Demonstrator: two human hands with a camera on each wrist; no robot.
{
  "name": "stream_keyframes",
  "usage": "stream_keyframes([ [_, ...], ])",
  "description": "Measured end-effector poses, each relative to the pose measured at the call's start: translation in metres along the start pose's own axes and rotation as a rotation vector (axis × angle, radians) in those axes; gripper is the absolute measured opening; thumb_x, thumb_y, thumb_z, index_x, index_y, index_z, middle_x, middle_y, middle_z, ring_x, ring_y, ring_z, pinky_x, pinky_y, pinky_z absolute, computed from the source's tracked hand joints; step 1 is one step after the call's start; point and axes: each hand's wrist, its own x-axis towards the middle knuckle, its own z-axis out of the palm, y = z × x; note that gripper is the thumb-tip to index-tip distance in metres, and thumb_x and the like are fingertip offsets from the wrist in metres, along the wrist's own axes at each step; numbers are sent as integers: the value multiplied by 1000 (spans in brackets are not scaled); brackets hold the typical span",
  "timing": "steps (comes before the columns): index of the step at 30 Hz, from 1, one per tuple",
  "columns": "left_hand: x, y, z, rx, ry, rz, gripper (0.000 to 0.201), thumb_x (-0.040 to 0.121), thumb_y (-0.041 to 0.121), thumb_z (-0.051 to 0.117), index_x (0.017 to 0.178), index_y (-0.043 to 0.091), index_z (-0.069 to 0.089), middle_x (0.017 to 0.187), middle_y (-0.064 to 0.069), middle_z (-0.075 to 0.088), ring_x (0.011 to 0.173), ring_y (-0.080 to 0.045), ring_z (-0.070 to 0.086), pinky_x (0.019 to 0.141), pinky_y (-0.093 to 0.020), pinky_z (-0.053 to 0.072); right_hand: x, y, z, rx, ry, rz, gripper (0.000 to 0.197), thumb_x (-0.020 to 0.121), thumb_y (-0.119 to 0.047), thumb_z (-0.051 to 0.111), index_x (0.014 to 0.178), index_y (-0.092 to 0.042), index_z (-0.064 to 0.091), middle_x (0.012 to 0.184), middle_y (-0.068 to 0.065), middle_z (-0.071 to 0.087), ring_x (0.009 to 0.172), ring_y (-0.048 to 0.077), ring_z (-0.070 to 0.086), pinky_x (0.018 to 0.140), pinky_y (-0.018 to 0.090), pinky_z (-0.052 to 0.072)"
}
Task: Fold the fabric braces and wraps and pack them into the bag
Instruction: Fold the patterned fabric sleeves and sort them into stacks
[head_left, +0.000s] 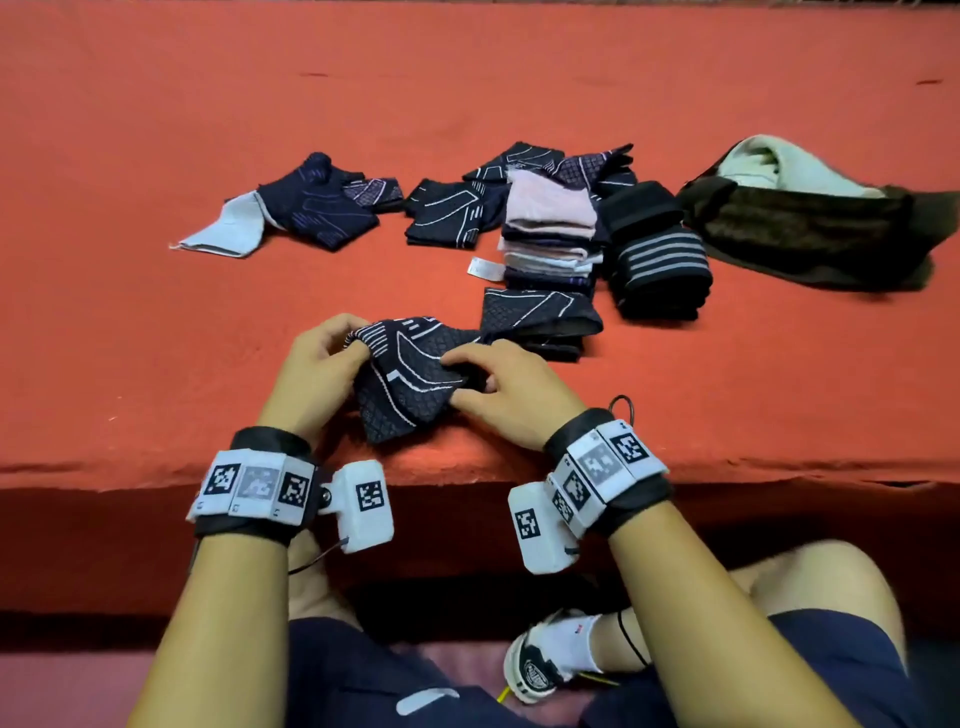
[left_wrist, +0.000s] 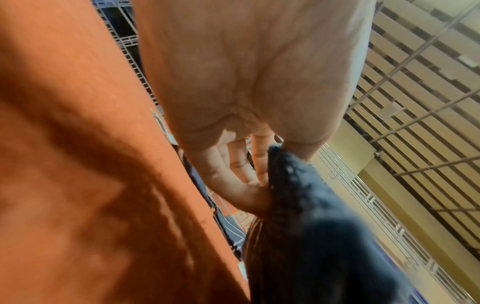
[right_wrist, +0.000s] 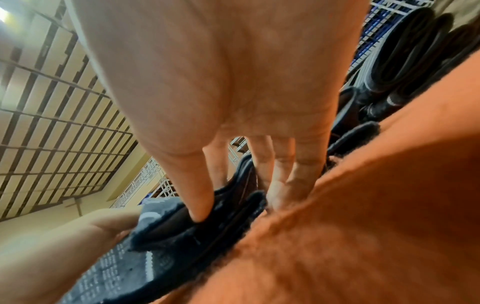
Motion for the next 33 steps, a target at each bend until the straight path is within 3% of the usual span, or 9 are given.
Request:
stream_keyframes([
  [3,-2,3,5,-19,-2,-4,19,91,3,56,89,16,69,90,-15,69,84,-25,62,79,-43,49,0,-1,-1,-17,2,10,49,81,-17,76,129,-20,64,120,3,61,103,20,58,90,21,37],
  [5,-3,7,20,1,-29,11,18,91,7,57,85,20,68,84,-14,66,76,-24,57,66,-37,44,-3,2,-4,-30,46,21,51,76,-7,75,125,-18,66,120,2,65,99,19,61,93,21,41],
  [9,-5,16,42,-30,-67,94,21,90,5,56,86,20,70,90,-9,71,85,-22,62,79,-39,49,-13,10,-18,48,246,30,34,72,-7,75,102,-24,75,94,-8,73,70,7,59,76,18,44],
  [15,-8,39,64,-118,-92,152,21,93,-4,55,90,10,70,88,-4,72,83,-16,64,79,-31,53,-38,8,-44,158,445,0,9,78,-25,78,83,-28,71,87,-9,64,72,8,58,71,23,45],
  [20,-7,34,77,4,-242,84,14,95,-1,57,101,-5,69,95,-16,72,82,-17,65,76,-29,53,-51,23,-51,69,548,18,11,80,-34,79,83,-30,69,121,-5,48,113,14,43,98,22,33],
  [25,-4,28,64,85,-352,-31,23,96,10,61,105,-11,68,104,-26,72,89,-26,67,86,-41,55,-58,31,-73,301,593,-67,11,90,-21,72,82,-19,64,77,-16,67,74,-3,58,71,19,45],
  [27,-1,33,60,82,-398,-45,23,93,8,65,109,-9,67,105,-24,72,89,-24,68,84,-33,57,-57,36,-81,332,652,-77,11,90,-19,72,82,-18,64,73,-15,65,72,-4,56,70,18,43],
  [30,7,35,58,171,-492,-51,25,90,6,68,111,-7,63,104,-20,73,88,-21,69,84,-31,57,-51,52,-90,412,731,-25,12,90,-21,71,82,-16,63,75,-7,64,73,5,56,72,31,46],
  [33,17,28,57,307,-513,-87,14,93,6,65,107,1,64,91,-14,71,71,-13,67,66,-22,57,-47,73,-91,443,770,85,15,90,-29,68,82,-18,61,76,-3,65,72,13,59,70,42,51],
])
